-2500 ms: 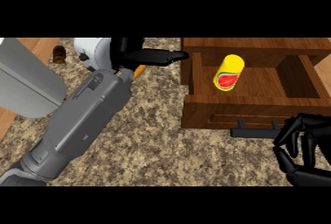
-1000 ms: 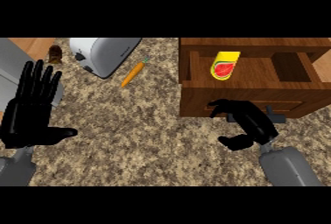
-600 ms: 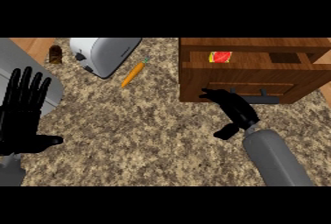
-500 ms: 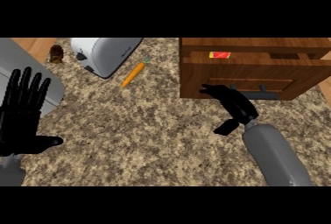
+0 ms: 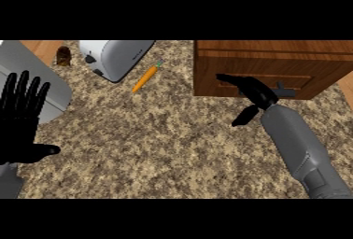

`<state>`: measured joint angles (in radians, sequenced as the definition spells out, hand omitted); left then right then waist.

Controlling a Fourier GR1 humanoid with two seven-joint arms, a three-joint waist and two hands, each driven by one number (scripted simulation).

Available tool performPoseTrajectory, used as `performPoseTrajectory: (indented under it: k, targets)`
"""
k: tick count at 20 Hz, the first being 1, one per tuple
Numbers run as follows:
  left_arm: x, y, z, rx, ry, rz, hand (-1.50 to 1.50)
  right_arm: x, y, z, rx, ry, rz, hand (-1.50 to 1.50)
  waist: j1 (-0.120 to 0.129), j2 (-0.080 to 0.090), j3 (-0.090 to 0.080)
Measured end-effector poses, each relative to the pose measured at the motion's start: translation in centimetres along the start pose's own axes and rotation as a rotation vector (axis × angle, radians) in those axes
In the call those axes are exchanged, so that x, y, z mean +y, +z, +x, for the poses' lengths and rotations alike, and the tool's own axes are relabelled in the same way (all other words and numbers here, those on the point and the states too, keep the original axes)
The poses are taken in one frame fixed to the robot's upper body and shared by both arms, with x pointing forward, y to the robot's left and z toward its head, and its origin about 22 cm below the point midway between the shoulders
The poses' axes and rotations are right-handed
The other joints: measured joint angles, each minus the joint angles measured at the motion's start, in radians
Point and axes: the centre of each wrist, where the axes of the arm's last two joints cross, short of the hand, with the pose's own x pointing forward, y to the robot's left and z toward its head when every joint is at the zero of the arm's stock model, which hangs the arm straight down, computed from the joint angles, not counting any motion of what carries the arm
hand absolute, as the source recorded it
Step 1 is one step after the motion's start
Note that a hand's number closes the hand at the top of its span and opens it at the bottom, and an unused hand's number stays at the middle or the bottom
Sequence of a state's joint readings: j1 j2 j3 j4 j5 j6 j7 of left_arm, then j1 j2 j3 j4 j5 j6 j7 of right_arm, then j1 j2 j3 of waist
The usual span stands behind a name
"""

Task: Pick up the cup, place it into the drawer and close the drawer

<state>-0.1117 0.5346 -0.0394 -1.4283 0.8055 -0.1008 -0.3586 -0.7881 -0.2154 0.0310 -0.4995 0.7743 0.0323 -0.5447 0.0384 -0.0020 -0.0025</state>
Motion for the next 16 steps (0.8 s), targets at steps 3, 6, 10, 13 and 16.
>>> performPoseTrajectory:
  k: [3, 6, 10, 13, 16]
  targets:
    - [-0.5, -0.3, -0.3, 0.005, 0.009, -0.014, -1.50, -1.5, -0.1, -0.6, -0.010, -0.002, 0.017, -1.50, 0.012, 0.000, -0.002]
    - [-0.6, -0.6, -0.1, 0.007, 0.012, -0.031, -1.50, -2.5, -0.1, -1.2, -0.018, -0.007, 0.022, -1.50, 0.024, 0.002, -0.002]
    - [-0.7, -0.2, -0.5, 0.004, 0.010, -0.045, -1.50, -3.5, 0.1, -1.6, -0.023, -0.033, 0.055, -1.50, 0.034, 0.005, -0.002]
    - [-0.6, -0.3, -0.7, 0.004, 0.010, -0.047, -1.50, -3.8, 0.2, -1.9, -0.031, -0.046, 0.074, -1.50, 0.038, 0.006, -0.004]
    - [-1.1, -0.2, -1.1, 0.008, 0.012, -0.052, -1.50, -3.9, 0.4, -2.2, -0.035, -0.051, 0.084, -1.50, 0.043, 0.005, -0.005]
